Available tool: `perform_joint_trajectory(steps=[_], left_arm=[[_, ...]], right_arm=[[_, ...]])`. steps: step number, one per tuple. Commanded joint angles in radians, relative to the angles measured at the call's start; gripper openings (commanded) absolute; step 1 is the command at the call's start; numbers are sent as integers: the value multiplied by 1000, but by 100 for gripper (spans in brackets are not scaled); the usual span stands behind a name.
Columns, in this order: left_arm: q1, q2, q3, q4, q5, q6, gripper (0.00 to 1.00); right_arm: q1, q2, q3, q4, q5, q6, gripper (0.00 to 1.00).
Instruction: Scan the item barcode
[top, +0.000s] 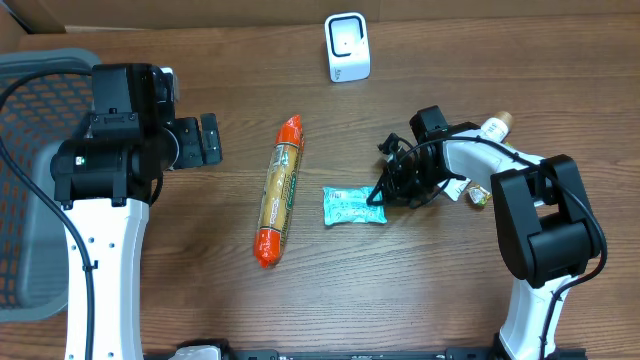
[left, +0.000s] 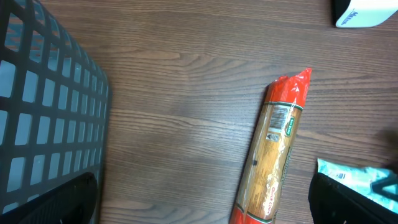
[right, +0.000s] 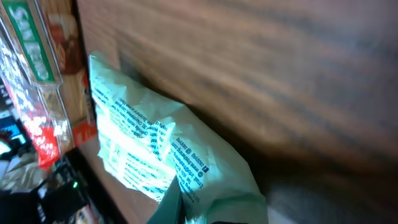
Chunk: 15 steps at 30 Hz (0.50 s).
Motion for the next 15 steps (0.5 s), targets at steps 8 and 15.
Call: perform_joint_trajectory(steps=[8, 15], left_arm=[[-2, 2, 18, 4, -6, 26, 100], [-2, 2, 18, 4, -6, 26, 100]], right_arm=[[-49, -231, 48, -89, -36, -110, 4], [-43, -448, 48, -143, -13, -208, 4]])
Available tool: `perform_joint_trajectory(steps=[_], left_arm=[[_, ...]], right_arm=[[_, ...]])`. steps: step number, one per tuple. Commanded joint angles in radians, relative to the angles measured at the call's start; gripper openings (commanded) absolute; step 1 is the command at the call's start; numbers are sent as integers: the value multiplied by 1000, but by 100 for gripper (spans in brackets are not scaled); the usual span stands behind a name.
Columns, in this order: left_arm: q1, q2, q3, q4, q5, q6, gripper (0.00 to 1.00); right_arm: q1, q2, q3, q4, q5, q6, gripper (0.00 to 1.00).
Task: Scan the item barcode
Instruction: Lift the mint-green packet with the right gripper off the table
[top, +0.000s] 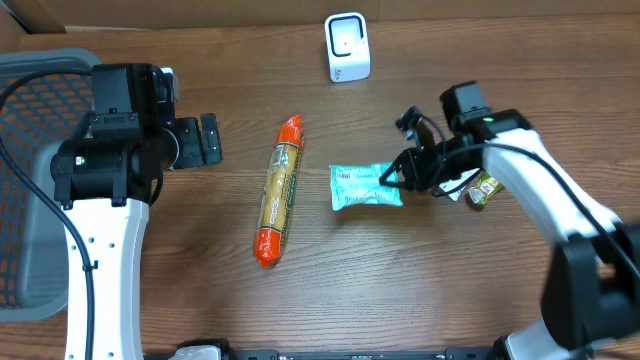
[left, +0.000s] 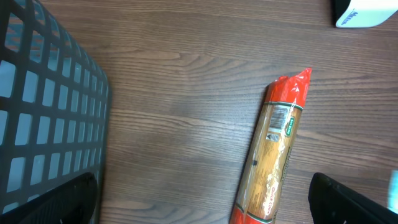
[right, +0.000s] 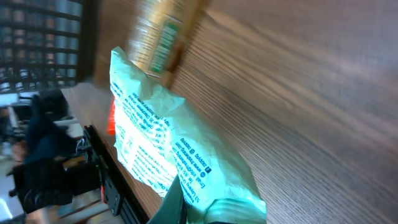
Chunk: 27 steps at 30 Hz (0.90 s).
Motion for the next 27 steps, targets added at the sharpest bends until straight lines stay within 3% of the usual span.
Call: perform_joint_trajectory(steps=[1, 8, 16, 21, 27], left_arm=[[-2, 2, 18, 4, -6, 26, 99], [-2, 2, 18, 4, -6, 26, 100], [-2, 2, 18, 4, -6, 26, 100], [-2, 2, 18, 4, -6, 26, 100], [-2, 2, 18, 4, -6, 26, 100]], right_arm=[[4, -108, 24, -5, -10, -61, 4], [4, -229, 24, -27, 0, -60, 4], [4, -235, 24, -34, 72, -24, 4], [18, -231, 37, 15, 289, 208, 3], [55, -155, 240, -36, 439, 255, 3]])
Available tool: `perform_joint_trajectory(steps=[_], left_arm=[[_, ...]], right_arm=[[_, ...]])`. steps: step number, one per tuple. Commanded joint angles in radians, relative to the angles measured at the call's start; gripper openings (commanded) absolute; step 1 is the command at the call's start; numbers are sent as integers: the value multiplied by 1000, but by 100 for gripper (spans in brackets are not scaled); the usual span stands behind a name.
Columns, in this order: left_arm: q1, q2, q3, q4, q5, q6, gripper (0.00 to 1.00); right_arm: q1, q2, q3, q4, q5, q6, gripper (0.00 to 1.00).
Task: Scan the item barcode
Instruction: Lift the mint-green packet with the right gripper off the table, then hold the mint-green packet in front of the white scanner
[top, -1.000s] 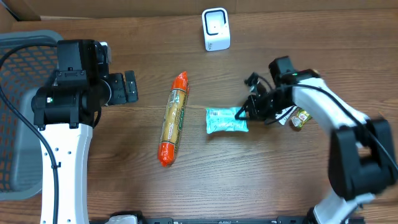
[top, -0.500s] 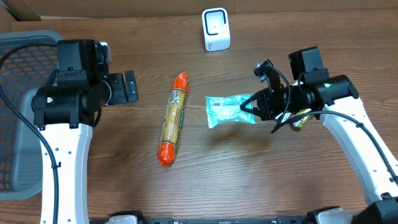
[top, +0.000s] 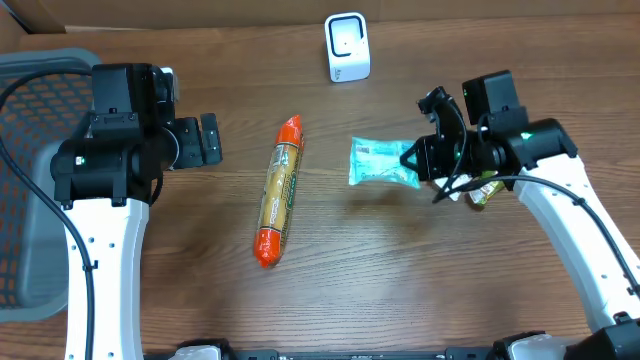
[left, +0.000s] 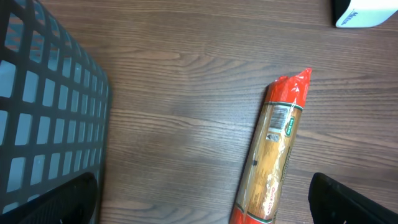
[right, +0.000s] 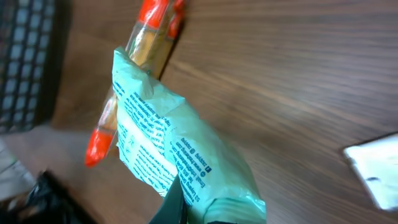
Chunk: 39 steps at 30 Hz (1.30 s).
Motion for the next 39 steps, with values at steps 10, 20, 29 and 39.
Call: perform_joint_trajectory(steps=[10, 20, 29, 39], left_arm=[[-2, 2, 18, 3, -6, 26, 100], [-2, 2, 18, 3, -6, 26, 100], [-2, 2, 18, 3, -6, 26, 100], [-2, 2, 18, 3, -6, 26, 100]], right_arm=[[135, 387, 759, -147, 579, 60, 3], [184, 555, 806, 220, 941, -304, 4], [185, 738, 806, 541, 980, -888, 4], [198, 928, 806, 959, 1101, -1294, 4]])
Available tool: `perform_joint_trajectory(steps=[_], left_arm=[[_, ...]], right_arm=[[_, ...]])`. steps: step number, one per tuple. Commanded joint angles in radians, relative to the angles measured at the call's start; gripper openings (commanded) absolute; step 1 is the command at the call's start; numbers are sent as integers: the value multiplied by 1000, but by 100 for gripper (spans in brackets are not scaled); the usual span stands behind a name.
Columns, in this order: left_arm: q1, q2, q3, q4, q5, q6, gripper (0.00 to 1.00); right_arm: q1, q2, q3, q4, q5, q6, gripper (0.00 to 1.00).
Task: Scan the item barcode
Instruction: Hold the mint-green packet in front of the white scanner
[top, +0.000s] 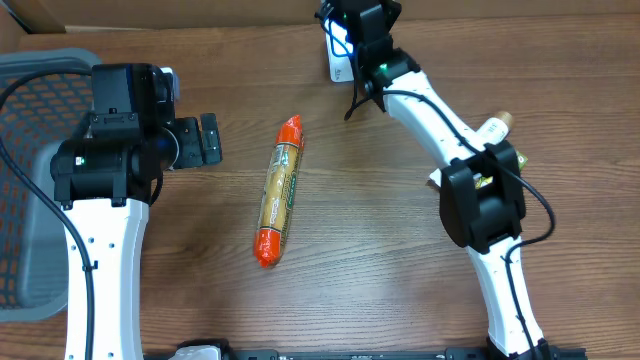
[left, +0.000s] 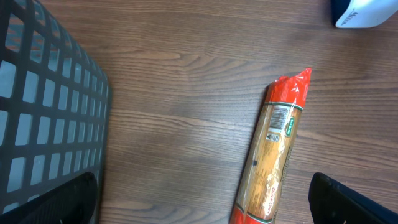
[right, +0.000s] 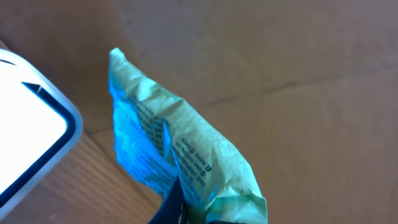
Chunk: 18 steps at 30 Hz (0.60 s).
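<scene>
My right gripper (top: 352, 28) is at the table's far edge, shut on a pale green printed packet (right: 186, 149). The packet hangs just in front of the white barcode scanner (right: 25, 130) and its left side glows blue. In the overhead view the arm hides most of the scanner (top: 337, 68) and the packet. A long pasta pack with red ends (top: 279, 190) lies mid-table, its barcode label facing up (left: 273, 134). My left gripper (top: 205, 140) hovers open to the left of the pasta, holding nothing.
A grey mesh basket (top: 30, 180) stands at the left edge, its wall (left: 50, 124) close to my left gripper. A small bottle (top: 497, 124) lies at the right beside the right arm's base. A cardboard wall runs along the far side.
My right gripper carried the green packet from the middle right of the table to the far edge, right at the scanner. Blue light now falls on the packet. The left arm has not moved.
My right gripper was shut on the green packet lying on the table beside the pasta. Then the packet was lifted and held further right and back each time. Now it is held against the scanner at the far edge. The left arm and pasta stayed put.
</scene>
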Motion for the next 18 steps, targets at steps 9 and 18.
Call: perform_joint_trajectory(steps=[9, 18], left_arm=[[-2, 2, 16, 4, -6, 26, 99], [-2, 2, 16, 4, -6, 26, 100]], right_arm=[[53, 26, 32, 64, 131, -171, 4], [89, 26, 32, -9, 225, -167, 4]])
